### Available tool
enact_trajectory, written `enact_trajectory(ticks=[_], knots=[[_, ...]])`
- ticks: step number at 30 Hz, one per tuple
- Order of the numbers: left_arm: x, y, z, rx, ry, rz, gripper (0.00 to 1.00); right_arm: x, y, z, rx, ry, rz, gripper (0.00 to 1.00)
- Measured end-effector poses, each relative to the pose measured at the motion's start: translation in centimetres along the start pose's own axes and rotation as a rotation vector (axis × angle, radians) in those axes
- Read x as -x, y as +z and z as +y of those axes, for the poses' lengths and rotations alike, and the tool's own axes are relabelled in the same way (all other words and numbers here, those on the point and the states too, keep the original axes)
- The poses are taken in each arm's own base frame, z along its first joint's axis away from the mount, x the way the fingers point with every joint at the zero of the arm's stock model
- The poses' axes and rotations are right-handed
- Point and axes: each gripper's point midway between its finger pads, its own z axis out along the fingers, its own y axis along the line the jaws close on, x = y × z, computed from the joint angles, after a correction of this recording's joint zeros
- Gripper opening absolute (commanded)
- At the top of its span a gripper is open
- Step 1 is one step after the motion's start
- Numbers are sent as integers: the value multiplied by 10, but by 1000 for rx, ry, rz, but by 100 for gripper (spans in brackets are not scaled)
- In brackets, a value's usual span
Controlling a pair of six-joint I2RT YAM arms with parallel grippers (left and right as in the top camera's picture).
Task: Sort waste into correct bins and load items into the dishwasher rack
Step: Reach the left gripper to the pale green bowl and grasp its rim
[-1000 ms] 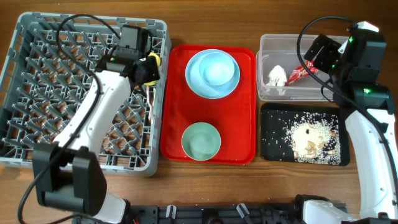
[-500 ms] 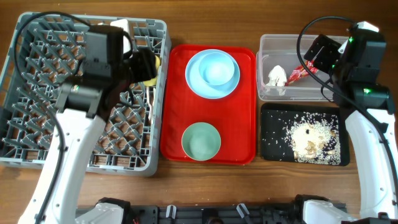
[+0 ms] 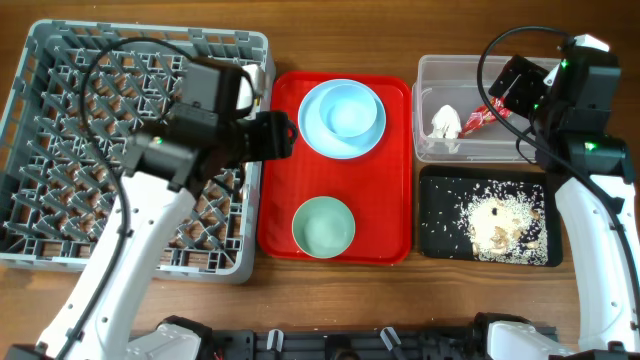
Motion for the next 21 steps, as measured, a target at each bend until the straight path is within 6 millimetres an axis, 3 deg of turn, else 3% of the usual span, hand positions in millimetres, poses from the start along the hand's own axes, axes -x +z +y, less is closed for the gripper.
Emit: enact_trajectory(ticks=[6,10,14,17,21], knots=[[18,2,-5,4,-55,-83,71,0,0,0,0,0,0,100],[13,3,-13,1,-82,-76,69,0,0,0,0,0,0,100],[-15,10,-35,-4,-19,-4,66,0,0,0,0,0,0,100],[-37,13,-29,63,0,66,66,0,0,0,0,0,0,100],[-63,25,-19,146,21,168,42,0,0,0,0,0,0,100]])
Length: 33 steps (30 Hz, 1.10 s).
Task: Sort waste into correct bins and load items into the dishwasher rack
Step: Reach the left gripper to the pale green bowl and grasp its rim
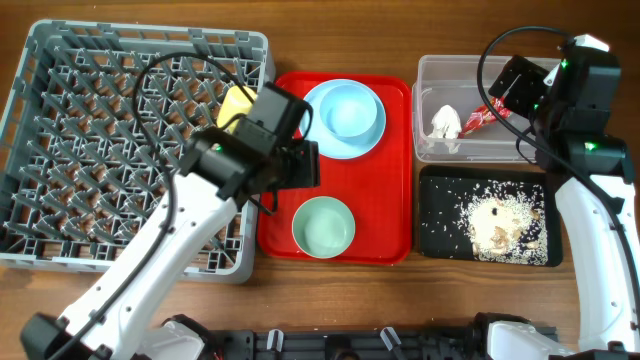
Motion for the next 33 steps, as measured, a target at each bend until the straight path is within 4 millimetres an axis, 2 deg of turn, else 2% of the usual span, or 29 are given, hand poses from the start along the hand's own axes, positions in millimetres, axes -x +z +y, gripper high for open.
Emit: enact_trajectory(ticks=[3,5,8,12,16,18,25,28,33], knots=[[-18,18,-9,33,44,75,39,0,0,0,0,0,0,100],[-29,30,-18,45,82,110,41,0,0,0,0,0,0,100],[-55,57,-40,61,172,183,42,0,0,0,0,0,0,100],[-82,90,-57,90,241,256,43,0,0,0,0,0,0,100],[-103,115,-60,128,281,315,41,0,0,0,0,0,0,100],[-108,121,-59,143,284,332,37,0,0,0,0,0,0,100],[-123,134,-67,151,312,351,36,0,0,0,0,0,0,100],[-127,141,-62,187,316,346,28,0,0,0,0,0,0,100],[-126,143,-57,212,310,335,23,0,0,0,0,0,0,100]])
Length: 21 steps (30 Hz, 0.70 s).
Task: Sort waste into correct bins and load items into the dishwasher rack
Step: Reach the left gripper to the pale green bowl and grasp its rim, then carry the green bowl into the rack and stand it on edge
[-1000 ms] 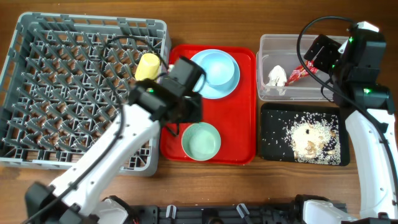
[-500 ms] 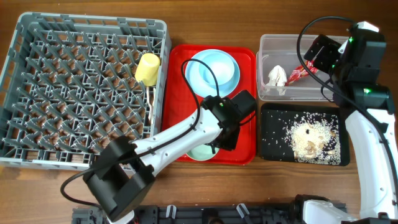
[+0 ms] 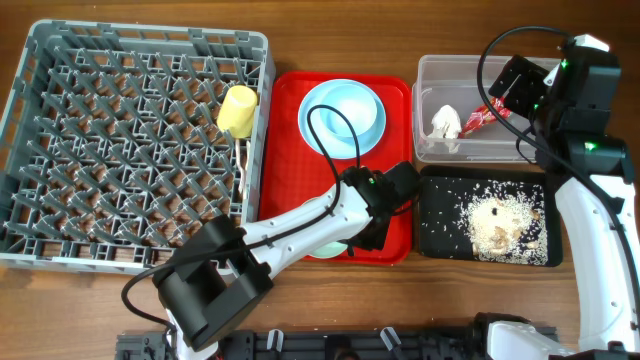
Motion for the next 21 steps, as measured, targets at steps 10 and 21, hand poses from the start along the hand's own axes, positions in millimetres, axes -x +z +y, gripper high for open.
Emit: enact_trajectory(ticks=[10,21], knots=[[-19,6,15,54,-30,68,4,0,0,0,0,0,0,100],[1,-27,29,50,17,55,4,0,0,0,0,0,0,100]])
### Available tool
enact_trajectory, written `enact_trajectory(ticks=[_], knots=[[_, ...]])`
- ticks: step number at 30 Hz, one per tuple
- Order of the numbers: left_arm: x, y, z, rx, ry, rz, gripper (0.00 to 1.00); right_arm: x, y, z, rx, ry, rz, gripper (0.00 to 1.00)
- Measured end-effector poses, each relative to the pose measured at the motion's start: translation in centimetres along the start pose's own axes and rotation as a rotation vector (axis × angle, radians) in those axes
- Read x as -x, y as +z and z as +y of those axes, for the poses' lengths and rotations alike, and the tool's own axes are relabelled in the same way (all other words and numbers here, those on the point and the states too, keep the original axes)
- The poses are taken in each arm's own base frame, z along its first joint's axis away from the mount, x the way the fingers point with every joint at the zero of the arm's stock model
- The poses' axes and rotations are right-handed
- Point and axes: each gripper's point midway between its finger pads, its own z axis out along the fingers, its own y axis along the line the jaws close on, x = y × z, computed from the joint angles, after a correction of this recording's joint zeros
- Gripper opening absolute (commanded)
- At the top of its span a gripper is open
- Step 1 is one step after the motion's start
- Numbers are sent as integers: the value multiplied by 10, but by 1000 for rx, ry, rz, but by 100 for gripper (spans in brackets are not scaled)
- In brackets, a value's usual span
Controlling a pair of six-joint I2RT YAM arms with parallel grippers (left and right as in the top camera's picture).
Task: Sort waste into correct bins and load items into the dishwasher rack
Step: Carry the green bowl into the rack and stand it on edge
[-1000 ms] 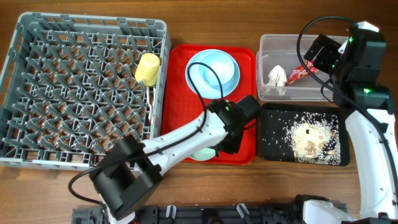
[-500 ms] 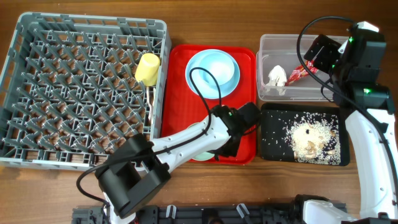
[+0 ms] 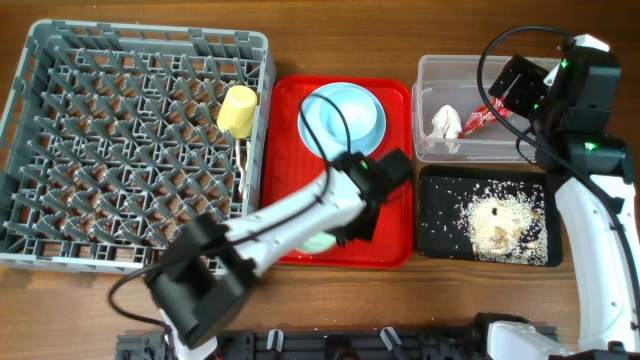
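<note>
In the overhead view my left arm reaches across the red tray (image 3: 395,250). Its gripper (image 3: 358,218) hangs over the green bowl (image 3: 318,243), which shows only as a sliver at the arm's lower left. Whether the fingers are open or on the bowl's rim is hidden. A blue bowl on a blue plate (image 3: 343,118) sits at the tray's far end. A yellow cup (image 3: 238,108) lies in the grey dishwasher rack (image 3: 60,250). My right gripper (image 3: 498,100) is over the clear bin (image 3: 425,150), shut on a red wrapper (image 3: 478,116).
Crumpled white paper (image 3: 446,122) lies inside the clear bin. A black tray (image 3: 432,245) in front of it holds scattered rice and food scraps. A thin pale utensil (image 3: 243,165) rests in the rack just below the cup.
My left arm has shifted a little up and to the left over the green bowl, so the gripper now sits nearer the tray's middle. The right arm and wrapper are unchanged.
At first my left gripper was at the rack's far right corner with the yellow cup. Then the cup lay in the rack and the gripper was at the tray's left edge. Later it covered the green bowl, where it stays. The right arm never moved.
</note>
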Motion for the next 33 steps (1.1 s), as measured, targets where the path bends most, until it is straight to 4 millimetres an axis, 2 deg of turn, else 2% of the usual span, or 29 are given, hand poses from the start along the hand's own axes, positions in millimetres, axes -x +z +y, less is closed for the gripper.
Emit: enact_trajectory(ticks=[2,3,5,6,8,11,12,14,16,17,19,24,28,31,32,33], knots=[[20,-39,19,-52,-35,-58,4,0,0,0,0,0,0,100],[32,-69,36,-103,-67,-118,4,0,0,0,0,0,0,100],[39,-115,70,-215,-127,-192,4,0,0,0,0,0,-1,100],[36,-138,92,-293,-158,-229,4,0,0,0,0,0,0,100],[21,-169,128,-441,-195,-267,4,0,0,0,0,0,0,100],[-4,-190,163,-647,-214,-280,4,0,0,0,3,0,1,100],[-8,-191,177,-741,-217,-305,4,0,0,1,4,0,1,100],[-9,-182,187,-878,-216,-328,4,0,0,1,4,0,1,100],[-9,-160,192,-979,-232,-312,4,0,0,1,4,0,1,100],[-11,-141,191,-1044,-240,-278,4,0,0,1,4,0,1,100],[-11,-121,187,-1115,-239,-240,4,0,0,1,4,0,1,100],[7,-116,192,-1237,-253,-306,4,0,0,1,4,0,1,100],[10,-114,209,-1255,-312,-344,4,0,0,1,4,0,1,100],[8,-104,224,-1229,-346,-355,5,0,0,1,4,0,1,100],[6,-100,229,-1209,-350,-351,11,0,0,1,4,0,1,100],[4,-96,232,-1199,-358,-342,23,0,0,1,4,0,1,100]])
